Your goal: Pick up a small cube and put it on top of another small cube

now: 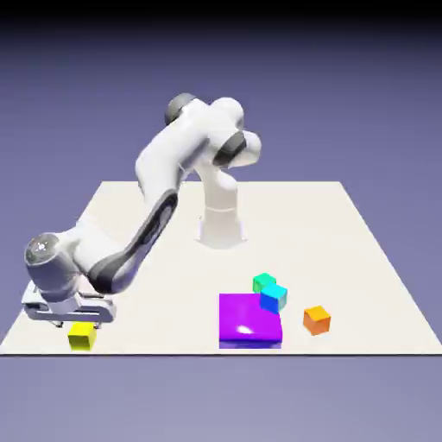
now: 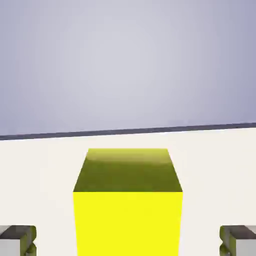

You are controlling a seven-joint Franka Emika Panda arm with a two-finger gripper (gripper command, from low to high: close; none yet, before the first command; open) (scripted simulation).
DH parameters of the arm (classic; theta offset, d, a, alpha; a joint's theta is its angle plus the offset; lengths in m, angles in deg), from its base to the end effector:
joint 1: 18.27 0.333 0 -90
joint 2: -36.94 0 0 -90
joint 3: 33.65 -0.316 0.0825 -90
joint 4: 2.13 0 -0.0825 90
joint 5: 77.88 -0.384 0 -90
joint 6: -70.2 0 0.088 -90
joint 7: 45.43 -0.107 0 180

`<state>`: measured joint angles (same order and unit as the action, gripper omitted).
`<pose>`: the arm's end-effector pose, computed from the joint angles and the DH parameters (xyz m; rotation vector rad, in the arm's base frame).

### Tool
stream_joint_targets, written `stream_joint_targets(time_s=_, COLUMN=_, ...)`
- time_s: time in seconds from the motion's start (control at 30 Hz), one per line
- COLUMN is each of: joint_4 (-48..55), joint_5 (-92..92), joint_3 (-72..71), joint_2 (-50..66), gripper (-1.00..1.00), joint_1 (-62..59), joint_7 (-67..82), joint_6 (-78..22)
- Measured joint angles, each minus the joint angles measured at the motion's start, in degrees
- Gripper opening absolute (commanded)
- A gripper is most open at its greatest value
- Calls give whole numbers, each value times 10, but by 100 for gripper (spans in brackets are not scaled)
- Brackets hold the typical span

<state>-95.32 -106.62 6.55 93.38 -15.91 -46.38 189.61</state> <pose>0.5470 -0.3448 0.1203 2.7301 -1.2193 -0.4608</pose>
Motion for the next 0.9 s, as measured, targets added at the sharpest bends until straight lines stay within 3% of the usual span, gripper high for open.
stream_joint_targets(time_s=0.13, joint_4=18, joint_5=34, joint_3=26, joint_2=-53, gripper=-100, joint_1=19, joint_7=-11, joint_6=-67)
stream_joint_targets(time_s=0.8, joint_4=-354, joint_5=533, joint_3=-348, joint_2=-410, gripper=-100, joint_1=356, joint_7=140, joint_6=172)
stream_joint_targets(time_s=0.9, joint_4=-362, joint_5=565, joint_3=-343, joint_2=-365, gripper=-100, joint_1=360, joint_7=126, joint_6=231)
